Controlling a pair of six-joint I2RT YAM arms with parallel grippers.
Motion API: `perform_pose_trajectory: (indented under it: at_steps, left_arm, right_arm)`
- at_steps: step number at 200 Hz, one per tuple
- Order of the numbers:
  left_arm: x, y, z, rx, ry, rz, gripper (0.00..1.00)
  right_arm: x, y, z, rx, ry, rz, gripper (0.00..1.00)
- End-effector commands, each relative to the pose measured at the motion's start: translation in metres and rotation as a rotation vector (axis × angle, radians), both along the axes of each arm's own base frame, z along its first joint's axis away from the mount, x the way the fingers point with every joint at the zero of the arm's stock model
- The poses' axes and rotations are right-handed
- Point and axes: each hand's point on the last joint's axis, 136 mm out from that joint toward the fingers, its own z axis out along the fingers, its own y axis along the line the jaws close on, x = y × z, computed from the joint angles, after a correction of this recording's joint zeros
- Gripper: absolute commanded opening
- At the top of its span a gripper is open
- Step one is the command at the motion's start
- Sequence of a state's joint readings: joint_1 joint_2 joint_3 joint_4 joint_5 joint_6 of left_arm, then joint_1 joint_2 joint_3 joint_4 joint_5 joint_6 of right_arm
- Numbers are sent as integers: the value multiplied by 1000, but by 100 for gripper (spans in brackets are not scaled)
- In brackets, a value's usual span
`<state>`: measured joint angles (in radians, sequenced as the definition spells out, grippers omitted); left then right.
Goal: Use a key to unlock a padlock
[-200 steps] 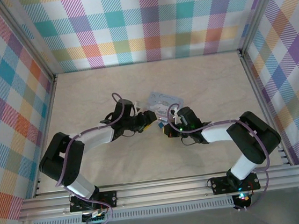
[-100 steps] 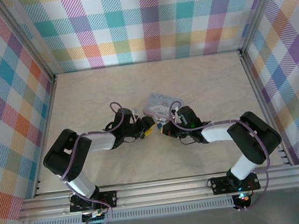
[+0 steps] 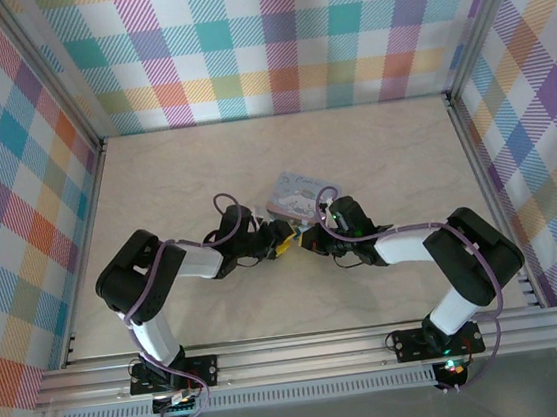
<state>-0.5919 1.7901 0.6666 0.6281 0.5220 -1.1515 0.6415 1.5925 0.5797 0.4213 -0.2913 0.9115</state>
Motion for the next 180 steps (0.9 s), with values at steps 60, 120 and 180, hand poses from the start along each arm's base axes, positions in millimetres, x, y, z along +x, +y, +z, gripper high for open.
perform_pose_trajectory:
  at_steps: [60,120,180]
  left_arm:
    - [10,-17,5,-43,-30,2,37]
    - [15,-15,-5,-55,-5,65,26]
    - [13,-13,-5,-47,2,75,0]
  right_arm:
    - [-1,6,7,43,43,0,0]
    - [-3,7,7,57,62,-9,0]
    - [-2,-2,4,60,57,-36,12]
